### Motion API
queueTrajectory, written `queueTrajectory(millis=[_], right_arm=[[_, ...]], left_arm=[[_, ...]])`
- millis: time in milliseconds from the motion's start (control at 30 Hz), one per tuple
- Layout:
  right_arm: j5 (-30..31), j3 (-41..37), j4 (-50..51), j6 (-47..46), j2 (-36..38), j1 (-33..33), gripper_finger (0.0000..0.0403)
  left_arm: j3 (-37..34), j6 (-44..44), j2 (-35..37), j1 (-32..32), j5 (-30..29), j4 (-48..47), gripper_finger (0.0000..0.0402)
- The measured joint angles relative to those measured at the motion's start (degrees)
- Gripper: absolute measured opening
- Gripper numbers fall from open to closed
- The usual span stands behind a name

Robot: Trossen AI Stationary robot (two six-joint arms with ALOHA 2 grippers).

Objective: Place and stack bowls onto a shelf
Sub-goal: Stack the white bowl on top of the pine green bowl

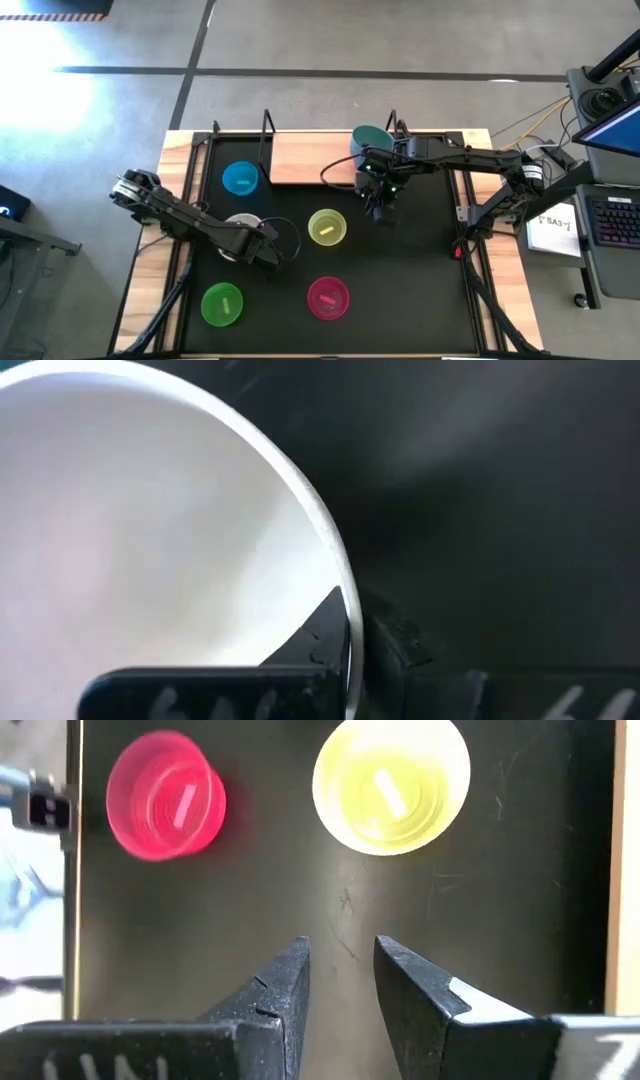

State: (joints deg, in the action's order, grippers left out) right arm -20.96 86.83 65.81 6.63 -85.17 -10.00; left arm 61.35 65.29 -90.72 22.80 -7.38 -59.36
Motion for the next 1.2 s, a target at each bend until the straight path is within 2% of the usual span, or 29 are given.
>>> queueTrajectory(millis=[233, 433, 500, 667, 833, 1067, 1200], right_arm=[[-2.5, 0.0, 2.6, 12.0, 0.0, 1.5, 0.0102], [-4.7, 0.0, -1.5, 14.3, 0.0, 5.6, 0.0102], [-5.9, 0.0, -3.7, 16.2, 0.0, 7.9, 0.0102], [-6.5, 0.0, -8.7, 19.6, 0.0, 13.6, 0.0102], [-6.5, 0.0, -11.7, 20.1, 0.1, 17.6, 0.0103], [-6.0, 0.0, -16.2, 20.5, 0.2, 18.9, 0.0126], [-6.1, 0.0, -17.0, 20.6, 0.2, 19.0, 0.0138]], left_arm=[[13.9, -14.9, 0.7, 1.5, 0.1, 0.5, 0.0000], [20.6, -44.4, 0.7, 4.9, 2.2, 12.3, 0.0000], [21.5, -50.8, 0.7, 5.3, 2.4, 17.0, 0.0000], [21.6, -55.2, 0.6, 5.0, 1.9, 19.8, 0.0000], [21.3, -56.2, -1.6, 5.2, 5.7, 20.9, 0.0000], [21.7, -63.4, -7.0, 5.3, 6.8, 22.2, 0.0000], [22.1, -67.6, -8.2, 5.3, 3.7, 22.8, 0.0000]])
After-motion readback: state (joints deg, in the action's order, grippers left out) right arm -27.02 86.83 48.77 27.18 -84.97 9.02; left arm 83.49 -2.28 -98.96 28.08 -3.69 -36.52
